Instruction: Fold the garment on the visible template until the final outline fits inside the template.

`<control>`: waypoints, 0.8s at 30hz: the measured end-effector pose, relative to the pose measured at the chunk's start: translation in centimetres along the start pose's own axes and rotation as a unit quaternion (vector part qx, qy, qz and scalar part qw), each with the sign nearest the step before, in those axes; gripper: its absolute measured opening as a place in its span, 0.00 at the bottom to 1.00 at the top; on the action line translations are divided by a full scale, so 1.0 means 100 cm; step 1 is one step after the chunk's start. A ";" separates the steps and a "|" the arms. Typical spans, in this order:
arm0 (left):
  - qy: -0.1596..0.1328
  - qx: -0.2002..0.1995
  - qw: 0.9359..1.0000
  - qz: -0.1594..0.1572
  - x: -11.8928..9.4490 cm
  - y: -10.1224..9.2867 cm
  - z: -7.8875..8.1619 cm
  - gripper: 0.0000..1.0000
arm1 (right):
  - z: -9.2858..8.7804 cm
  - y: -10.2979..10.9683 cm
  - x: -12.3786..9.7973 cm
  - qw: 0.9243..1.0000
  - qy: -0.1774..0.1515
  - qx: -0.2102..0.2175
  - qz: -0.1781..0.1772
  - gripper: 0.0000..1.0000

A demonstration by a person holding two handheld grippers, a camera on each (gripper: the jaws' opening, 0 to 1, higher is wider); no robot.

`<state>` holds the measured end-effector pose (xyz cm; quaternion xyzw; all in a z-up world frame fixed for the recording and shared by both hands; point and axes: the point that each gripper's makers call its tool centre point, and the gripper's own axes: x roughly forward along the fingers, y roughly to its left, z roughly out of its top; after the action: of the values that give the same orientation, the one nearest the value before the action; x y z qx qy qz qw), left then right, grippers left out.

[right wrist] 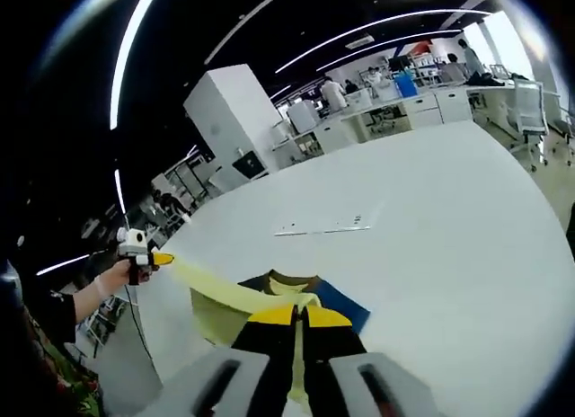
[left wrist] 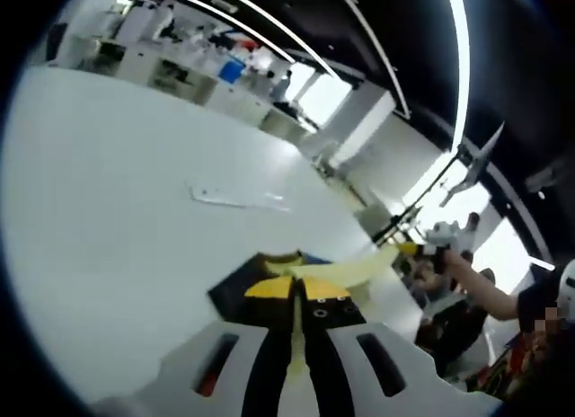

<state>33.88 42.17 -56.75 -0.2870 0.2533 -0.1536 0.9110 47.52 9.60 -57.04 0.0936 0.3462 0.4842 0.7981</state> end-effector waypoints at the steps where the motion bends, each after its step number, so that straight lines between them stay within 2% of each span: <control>1: 0.002 -0.001 1.000 0.004 0.003 0.003 -0.001 0.00 | 0.001 -0.003 0.004 1.000 -0.001 0.001 -0.001 0.00; 12: 0.008 -0.029 0.999 0.043 0.043 0.056 -0.009 0.00 | -0.006 -0.043 0.055 0.999 0.010 0.031 -0.017 0.00; 14: 0.007 -0.042 0.998 0.043 0.050 0.062 -0.010 0.00 | -0.007 -0.054 0.063 0.998 0.010 0.056 -0.025 0.00; 19: 0.028 -0.057 0.996 0.069 0.067 0.089 -0.028 0.00 | -0.013 -0.063 0.083 0.997 0.014 0.074 -0.027 0.00; 24: 0.035 -0.064 0.994 0.076 0.075 0.098 -0.037 0.00 | -0.026 -0.072 0.094 0.996 0.033 0.079 -0.037 0.00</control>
<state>39.32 45.02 -68.05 -0.3189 0.3160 -0.0771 0.8903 53.73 13.30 -66.78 0.1275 0.4122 0.4287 0.7938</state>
